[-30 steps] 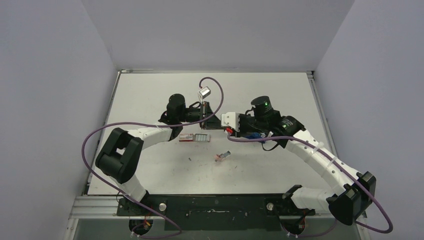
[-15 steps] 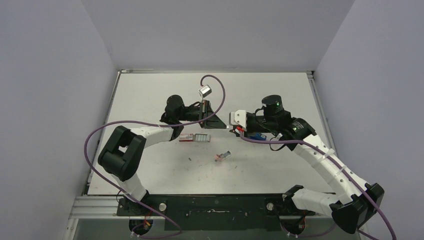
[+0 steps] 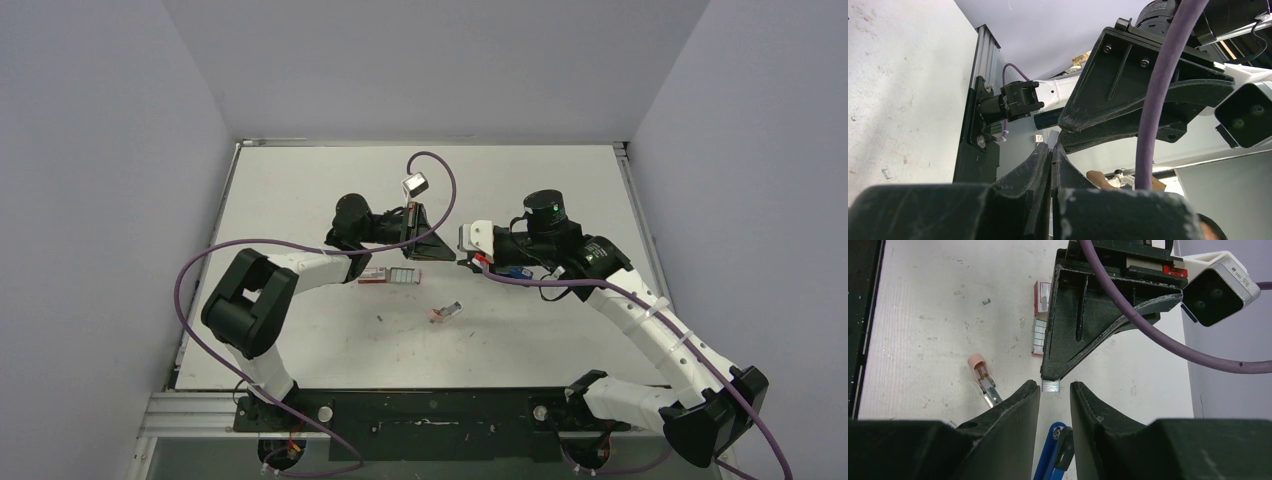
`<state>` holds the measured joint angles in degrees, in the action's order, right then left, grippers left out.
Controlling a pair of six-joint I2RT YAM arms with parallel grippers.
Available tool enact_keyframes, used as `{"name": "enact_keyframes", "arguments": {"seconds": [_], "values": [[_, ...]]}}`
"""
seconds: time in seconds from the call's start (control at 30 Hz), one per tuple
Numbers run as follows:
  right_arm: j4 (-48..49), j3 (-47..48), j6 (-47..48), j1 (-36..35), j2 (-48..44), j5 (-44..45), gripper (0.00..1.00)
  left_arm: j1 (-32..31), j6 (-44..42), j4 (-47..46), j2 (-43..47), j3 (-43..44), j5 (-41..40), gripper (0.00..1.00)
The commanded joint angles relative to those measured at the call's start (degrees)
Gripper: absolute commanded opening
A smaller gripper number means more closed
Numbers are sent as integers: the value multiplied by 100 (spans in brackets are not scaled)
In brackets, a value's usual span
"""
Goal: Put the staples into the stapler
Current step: Pick up the staple from the center of the board.
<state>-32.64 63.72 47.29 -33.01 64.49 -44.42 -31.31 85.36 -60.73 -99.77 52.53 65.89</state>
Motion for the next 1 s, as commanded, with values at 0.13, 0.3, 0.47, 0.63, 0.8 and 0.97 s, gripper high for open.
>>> {"name": "enact_keyframes", "arguments": {"seconds": [0.13, 0.3, 0.47, 0.63, 0.8, 0.97], "values": [[241, 17, -26, 26, -43, -102, 29, -9, 77, -412, -25, 126, 59, 0], [213, -4, -10, 30, 16, -106, 27, -15, 79, -414, -12, 126, 57, 0], [231, -48, 0, 28, 46, -102, 27, -15, 72, -413, 1, 117, 59, 0], [232, -92, -8, 24, 44, -97, 28, -9, 62, -421, 1, 108, 43, 0], [231, -107, -9, 29, 55, -94, 26, -8, 44, -422, 9, 93, 45, 0], [232, -79, -27, 28, 58, -109, 24, -10, 11, -385, 1, 90, 41, 0]]}}
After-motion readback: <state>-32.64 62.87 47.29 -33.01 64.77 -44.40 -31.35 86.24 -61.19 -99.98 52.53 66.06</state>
